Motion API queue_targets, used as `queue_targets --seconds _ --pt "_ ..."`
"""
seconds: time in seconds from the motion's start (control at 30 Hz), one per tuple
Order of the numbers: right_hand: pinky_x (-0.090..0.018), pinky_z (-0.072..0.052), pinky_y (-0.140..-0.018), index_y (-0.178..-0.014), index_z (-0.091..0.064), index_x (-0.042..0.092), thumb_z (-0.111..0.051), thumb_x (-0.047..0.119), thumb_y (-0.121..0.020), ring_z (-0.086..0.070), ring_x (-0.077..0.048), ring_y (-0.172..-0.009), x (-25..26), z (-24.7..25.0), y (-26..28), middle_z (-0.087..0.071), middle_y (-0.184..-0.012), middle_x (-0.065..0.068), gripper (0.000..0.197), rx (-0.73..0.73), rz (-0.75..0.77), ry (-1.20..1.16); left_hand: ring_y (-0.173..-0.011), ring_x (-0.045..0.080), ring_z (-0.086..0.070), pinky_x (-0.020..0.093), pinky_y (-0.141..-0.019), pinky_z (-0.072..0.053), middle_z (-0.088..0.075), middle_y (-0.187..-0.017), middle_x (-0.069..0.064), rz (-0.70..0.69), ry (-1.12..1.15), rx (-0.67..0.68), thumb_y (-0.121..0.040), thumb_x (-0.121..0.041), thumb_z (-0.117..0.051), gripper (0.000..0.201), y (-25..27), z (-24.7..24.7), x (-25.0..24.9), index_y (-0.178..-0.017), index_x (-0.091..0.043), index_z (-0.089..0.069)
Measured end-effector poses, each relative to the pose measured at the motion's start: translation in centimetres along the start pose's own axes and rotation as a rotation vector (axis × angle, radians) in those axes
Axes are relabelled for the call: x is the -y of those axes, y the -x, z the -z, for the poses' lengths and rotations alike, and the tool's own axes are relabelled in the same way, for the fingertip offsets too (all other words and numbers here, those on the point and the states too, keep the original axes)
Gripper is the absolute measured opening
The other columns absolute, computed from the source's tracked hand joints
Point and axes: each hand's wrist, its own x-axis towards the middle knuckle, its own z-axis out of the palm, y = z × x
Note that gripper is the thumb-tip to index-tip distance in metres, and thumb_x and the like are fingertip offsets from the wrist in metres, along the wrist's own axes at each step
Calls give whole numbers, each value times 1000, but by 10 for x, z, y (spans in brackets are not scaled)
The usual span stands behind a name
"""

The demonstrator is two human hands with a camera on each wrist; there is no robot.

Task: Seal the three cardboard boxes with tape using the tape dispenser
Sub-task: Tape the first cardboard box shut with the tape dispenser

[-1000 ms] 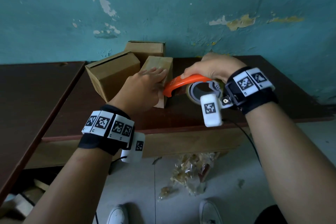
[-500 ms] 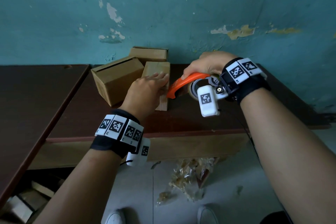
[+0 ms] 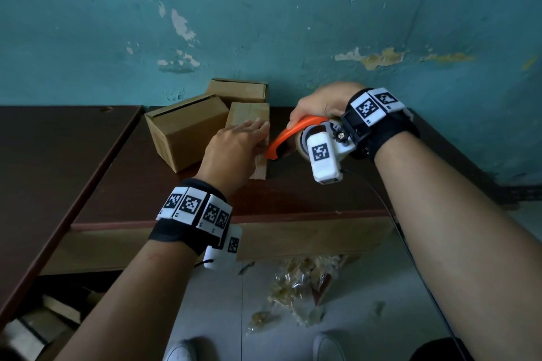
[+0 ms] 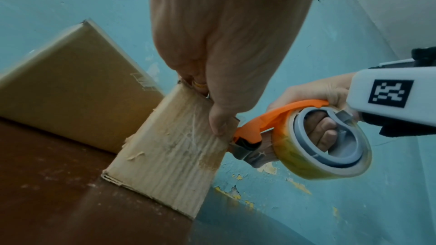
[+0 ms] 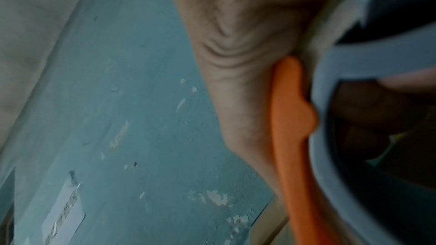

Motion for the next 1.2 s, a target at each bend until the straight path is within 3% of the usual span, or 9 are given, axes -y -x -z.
queue_targets --seconds 0.13,0.33,0.43,0.6,0.73,0.87,1.0,1.1,1.2 --pt "-28 -48 -63 -85 -74 15 -74 33 -93 -60 -13 -60 -7 -33 -12 -66 -69 1 20 35 -26 -97 -150 24 -46 46 -121 -41 -52 -160 4 -19 15 -32 -96 -6 -73 66 1 -2 0 -157 -20 -51" --pt "-30 -43 -61 -65 -69 20 -75 57 -86 -61 -17 -59 -6 -44 -12 -63 -47 6 44 -102 -135 -31 -150 23 -47 46 -121 -42 -52 -160 4 -22 36 -50 -99 -9 -71 61 0 -1 5 -155 -20 -52" --pt "-33 -46 -70 -63 -66 19 -74 59 -86 -62 -19 -63 -14 -28 -7 -68 -63 -1 47 -151 -159 -72 -151 23 -46 46 -121 -41 -51 -161 4 -23 55 -50 -100 -9 -69 58 1 0 4 -155 -19 -52" --pt "-35 -44 -67 -90 -70 8 -70 64 -86 -68 -31 -85 -45 -26 -9 -71 -90 -12 56 -560 -191 -381 -147 27 -51 47 -118 -44 -57 -155 8 -24 76 -64 -94 -3 -73 59 1 -1 4 -150 -15 -59" --pt "-37 -48 -73 -76 -64 5 -56 52 -93 -70 -42 -92 -58 -58 -21 -68 -86 -20 51 -690 -166 -344 -136 30 -61 48 -109 -50 -68 -142 10 -42 91 -106 -89 -1 -77 51 3 1 3 -138 -10 -69" --pt "-42 -53 -86 -125 -67 9 -56 38 -102 -68 -43 -108 -63 -94 -31 -72 -115 -20 39 -666 -207 -137 -124 31 -68 45 -100 -54 -74 -129 9 -44 96 -126 -91 -9 -76 36 3 6 3 -126 -12 -72" --pt "-40 -54 -76 -114 -69 14 -66 38 -101 -70 -35 -97 -62 -109 -43 -72 -106 -12 28 -701 -211 -100 -118 31 -69 47 -91 -60 -74 -124 8 -52 145 -133 -95 -16 -70 28 7 9 3 -123 -14 -70" --pt "-37 -50 -80 -113 -71 7 -75 33 -96 -65 -33 -108 -58 -113 -45 -64 -120 -14 32 -774 -217 -128 -139 27 -59 48 -112 -51 -70 -138 9 -69 227 -154 -93 -9 -72 40 10 6 5 -133 -14 -70" --pt "-39 -51 -91 -120 -62 6 -86 25 -86 -57 -35 -118 -51 -118 -39 -45 -132 -14 46 -951 -140 -253 -151 18 -43 32 -121 -40 -52 -159 9 49 403 -157 -93 -8 -70 58 14 17 14 -149 -18 -60"
